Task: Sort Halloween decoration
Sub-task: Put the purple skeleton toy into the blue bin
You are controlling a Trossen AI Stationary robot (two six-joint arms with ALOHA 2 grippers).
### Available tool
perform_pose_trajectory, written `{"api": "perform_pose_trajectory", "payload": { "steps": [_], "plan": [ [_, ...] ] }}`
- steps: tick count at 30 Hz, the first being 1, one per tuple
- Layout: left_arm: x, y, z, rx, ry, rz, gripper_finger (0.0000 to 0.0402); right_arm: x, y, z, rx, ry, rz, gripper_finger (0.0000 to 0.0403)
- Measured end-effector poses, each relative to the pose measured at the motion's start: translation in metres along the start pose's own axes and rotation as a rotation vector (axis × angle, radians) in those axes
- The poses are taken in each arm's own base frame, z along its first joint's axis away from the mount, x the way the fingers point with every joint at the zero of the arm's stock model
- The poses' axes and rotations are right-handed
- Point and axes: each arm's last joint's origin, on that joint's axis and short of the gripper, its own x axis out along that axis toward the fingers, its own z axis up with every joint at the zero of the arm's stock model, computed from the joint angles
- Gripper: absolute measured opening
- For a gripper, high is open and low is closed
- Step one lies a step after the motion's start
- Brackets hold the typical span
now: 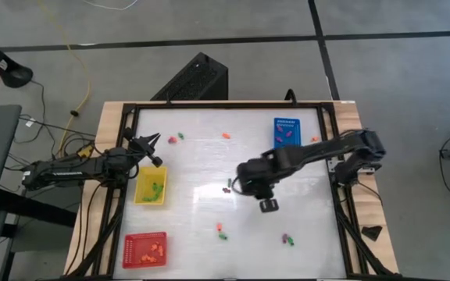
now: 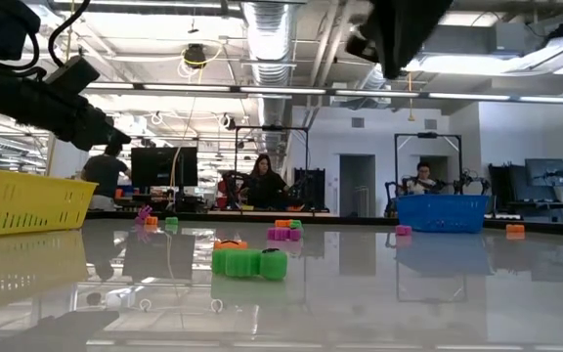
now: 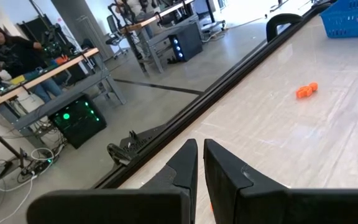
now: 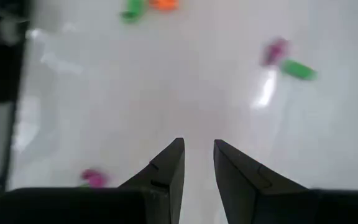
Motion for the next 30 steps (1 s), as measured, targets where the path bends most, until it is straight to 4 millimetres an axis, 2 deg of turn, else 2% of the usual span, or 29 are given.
{"api": "perform_pose_trajectory", "payload": {
  "steps": [3,7,11,16,21,26,30],
  "plan": [
    [0.000,0.000,0.000,0.000,0.000,0.000,0.0018,0.012,-0.011,-0.024,0.039,-0.072,-0.037,0.0118],
    [0.000,0.000,0.000,0.000,0.000,0.000,0.0018,0.030,-0.023,-0.037,0.010,-0.243,-0.051,0.0118],
    [0.000,0.000,0.000,0.000,0.000,0.000,0.0018,0.062,-0.018,-0.031,-0.097,-0.423,0.007,0.0119],
    [0.000,0.000,0.000,0.000,0.000,0.000,0.0018,0.096,-0.002,-0.015,-0.194,-0.478,-0.012,0.0127],
    [0.000,0.000,0.000,0.000,0.000,0.001,0.0018,0.122,-0.018,-0.007,-0.232,-0.353,-0.084,0.0164],
    [0.000,0.000,0.000,0.000,0.000,0.000,0.0018,0.131,-0.042,0.010,-0.172,-0.326,-0.111,0.0211],
    [0.000,0.000,0.000,0.000,0.000,0.001,0.0018,0.140,-0.061,0.017,-0.119,-0.290,-0.127,0.0232]
  ]
}}
